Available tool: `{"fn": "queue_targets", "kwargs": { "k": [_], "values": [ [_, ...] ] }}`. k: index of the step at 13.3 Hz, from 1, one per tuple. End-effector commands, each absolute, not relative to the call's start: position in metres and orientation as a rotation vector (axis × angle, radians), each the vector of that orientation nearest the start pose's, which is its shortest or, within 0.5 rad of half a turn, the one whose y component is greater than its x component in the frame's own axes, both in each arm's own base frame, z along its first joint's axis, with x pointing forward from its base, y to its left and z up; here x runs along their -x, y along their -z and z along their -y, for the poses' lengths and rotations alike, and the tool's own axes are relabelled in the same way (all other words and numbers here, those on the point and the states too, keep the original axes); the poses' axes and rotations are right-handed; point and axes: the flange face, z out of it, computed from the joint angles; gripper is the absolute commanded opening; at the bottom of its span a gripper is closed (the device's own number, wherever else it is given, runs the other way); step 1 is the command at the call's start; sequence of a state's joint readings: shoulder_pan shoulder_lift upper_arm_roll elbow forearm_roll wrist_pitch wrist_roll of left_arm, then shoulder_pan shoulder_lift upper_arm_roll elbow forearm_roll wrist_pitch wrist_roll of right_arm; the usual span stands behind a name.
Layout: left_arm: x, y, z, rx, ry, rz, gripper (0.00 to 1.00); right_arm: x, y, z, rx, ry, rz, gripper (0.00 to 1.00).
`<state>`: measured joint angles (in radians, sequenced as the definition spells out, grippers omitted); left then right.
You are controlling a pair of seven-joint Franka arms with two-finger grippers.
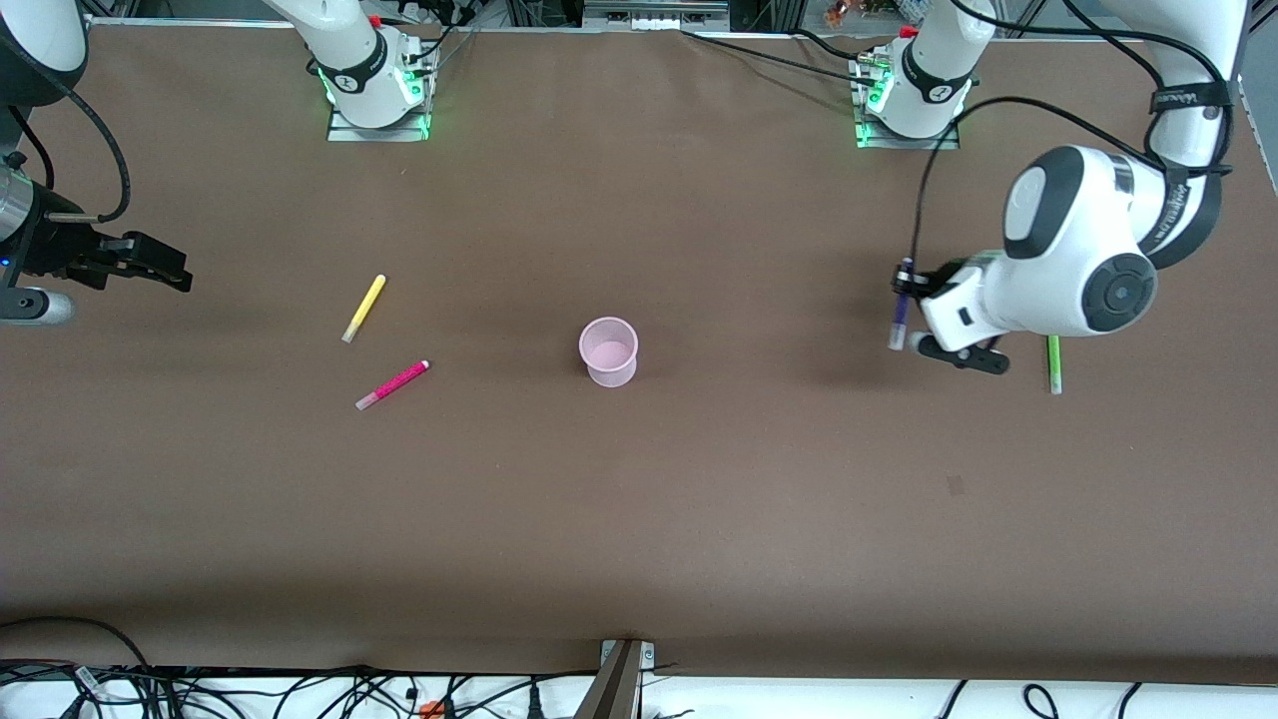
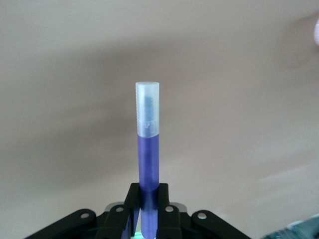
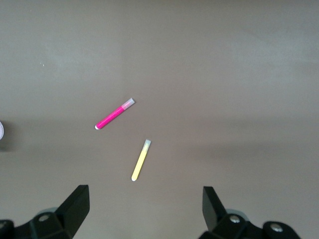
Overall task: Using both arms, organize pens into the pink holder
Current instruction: 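Lift the blue marker and carry it over the pink cup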
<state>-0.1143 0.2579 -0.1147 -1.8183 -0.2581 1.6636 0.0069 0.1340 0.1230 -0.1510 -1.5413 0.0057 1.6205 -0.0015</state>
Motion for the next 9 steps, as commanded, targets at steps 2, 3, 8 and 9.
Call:
{"fn": "queue_targets", "kwargs": {
  "k": [2,3,8,9],
  "values": [
    [-0.571,-0.386,0.271,3.310,-0.796,-0.044,0.00,-0.600,-0.579,0.006,3.139,0.009,-0.027,1.00],
    [-0.573,-0.385,0.302,3.302,-0.798,0.002,0.00,-0.600,-0.580,0.008,3.139,0.014,-0.028,1.00],
    [-0.566,-0.345,0.430,3.338,-0.843,0.208,0.00,-0.601,-0.577,0.002,3.138,0.012,0.013,1.00],
    [-0.561,-0.338,0.457,3.364,-0.785,0.245,0.00,-0.604,-0.570,-0.001,3.140,-0.007,0.020,1.00]
  ]
}}
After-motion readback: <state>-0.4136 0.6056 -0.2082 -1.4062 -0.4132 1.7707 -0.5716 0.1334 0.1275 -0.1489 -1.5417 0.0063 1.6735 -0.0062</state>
